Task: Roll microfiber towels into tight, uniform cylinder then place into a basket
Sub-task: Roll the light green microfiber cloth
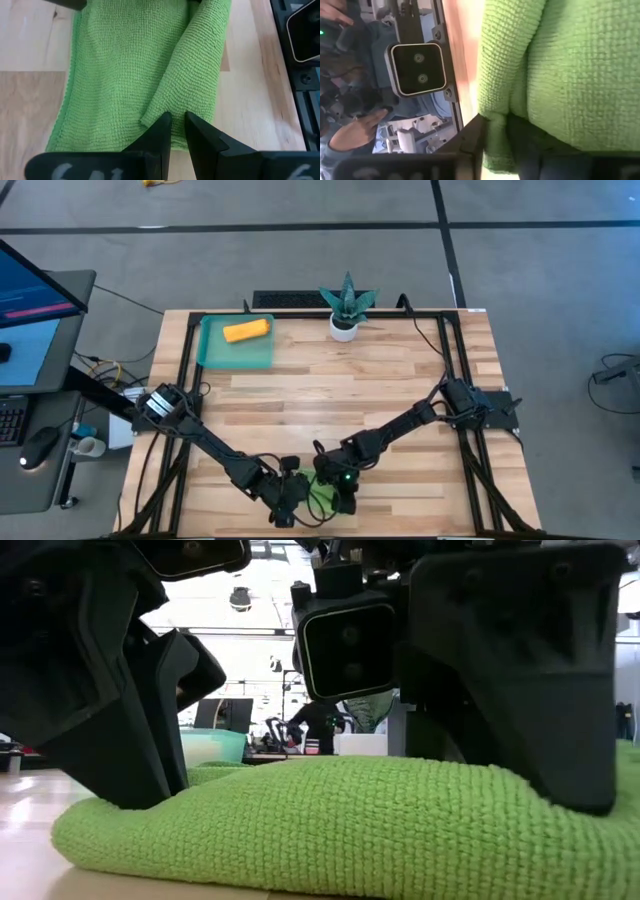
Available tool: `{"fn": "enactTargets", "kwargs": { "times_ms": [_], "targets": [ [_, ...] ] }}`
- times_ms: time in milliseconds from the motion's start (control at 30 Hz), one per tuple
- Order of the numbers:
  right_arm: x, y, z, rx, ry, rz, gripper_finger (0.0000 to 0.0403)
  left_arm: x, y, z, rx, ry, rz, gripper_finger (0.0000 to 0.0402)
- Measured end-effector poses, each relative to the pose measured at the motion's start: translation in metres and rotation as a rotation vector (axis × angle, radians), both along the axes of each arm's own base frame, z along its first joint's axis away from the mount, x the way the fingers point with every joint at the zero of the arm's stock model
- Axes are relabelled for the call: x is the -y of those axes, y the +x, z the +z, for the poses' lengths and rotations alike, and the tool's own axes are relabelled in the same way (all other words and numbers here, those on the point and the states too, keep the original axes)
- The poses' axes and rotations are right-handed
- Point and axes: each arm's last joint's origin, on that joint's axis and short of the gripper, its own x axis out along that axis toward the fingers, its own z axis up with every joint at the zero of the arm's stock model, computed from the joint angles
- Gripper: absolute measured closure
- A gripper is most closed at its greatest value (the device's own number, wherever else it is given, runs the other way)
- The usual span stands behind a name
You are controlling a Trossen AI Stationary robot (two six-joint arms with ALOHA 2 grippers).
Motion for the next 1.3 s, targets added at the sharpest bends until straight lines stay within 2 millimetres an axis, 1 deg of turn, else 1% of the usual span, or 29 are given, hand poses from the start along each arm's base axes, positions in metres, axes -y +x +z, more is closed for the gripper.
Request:
{"fn": "enactTargets", "kwargs": {
  "times_ms": [100, 167, 233, 367, 433, 500, 600, 700, 767, 800, 933, 1000, 1067, 1167, 1300],
  "targets": [
    [0.002, 0.001, 0.001, -0.009, 0.015, 0.002, 0.0270, 0.000, 0.000, 0.000, 0.005, -0.007, 0.000, 0.0349],
    [0.005, 0.001, 0.000, -0.051, 0.031, -0.006, 0.0255, 0.001, 0.001, -0.001, 0.005, -0.016, 0.006, 0.0349],
    [0.007, 0.000, 0.001, -0.055, 0.030, -0.006, 0.0246, 0.001, 0.001, -0.001, 0.001, -0.025, 0.015, 0.0349],
    [0.012, -0.001, 0.012, -0.023, -0.003, 0.002, 0.0237, 0.001, 0.000, -0.001, -0.005, -0.036, 0.030, 0.0349],
    [0.016, -0.007, 0.023, 0.002, -0.065, 0.005, 0.0236, 0.001, 0.000, -0.001, -0.003, -0.037, 0.030, 0.0349],
    [0.018, -0.009, 0.040, 0.066, -0.105, 0.012, 0.0237, 0.001, 0.000, -0.001, -0.003, -0.037, 0.029, 0.0349],
    [0.020, -0.023, 0.060, 0.100, -0.235, 0.033, 0.0239, 0.001, 0.000, -0.001, -0.006, -0.039, 0.038, 0.0349],
    [0.012, -0.042, 0.080, 0.164, -0.364, 0.078, 0.0239, 0.002, 0.000, -0.002, -0.003, -0.039, 0.046, 0.0349],
    [0.001, -0.055, 0.091, 0.274, -0.405, 0.126, 0.0237, 0.003, -0.001, -0.002, -0.002, -0.041, 0.046, 0.0349],
    [-0.005, -0.063, 0.093, 0.325, -0.423, 0.151, 0.0237, 0.003, -0.001, -0.002, -0.001, -0.043, 0.052, 0.0349],
    [-0.033, -0.080, 0.092, 0.578, -0.472, 0.156, 0.0238, 0.003, -0.001, -0.002, -0.008, -0.058, 0.076, 0.0349],
    [-0.047, -0.084, 0.091, 0.700, -0.482, 0.142, 0.0239, 0.003, -0.001, -0.002, -0.009, -0.067, 0.087, 0.0349],
    [-0.060, -0.085, 0.086, 0.792, -0.491, 0.135, 0.0242, 0.003, -0.001, -0.002, -0.012, -0.082, 0.108, 0.0349],
    [-0.070, -0.086, 0.067, 0.812, -0.523, 0.166, 0.0251, 0.003, -0.001, -0.002, -0.019, -0.107, 0.145, 0.0349],
    [-0.068, -0.080, 0.045, 0.748, -0.552, 0.155, 0.0285, 0.003, -0.001, -0.002, -0.024, -0.129, 0.178, 0.0349]
  ]
}}
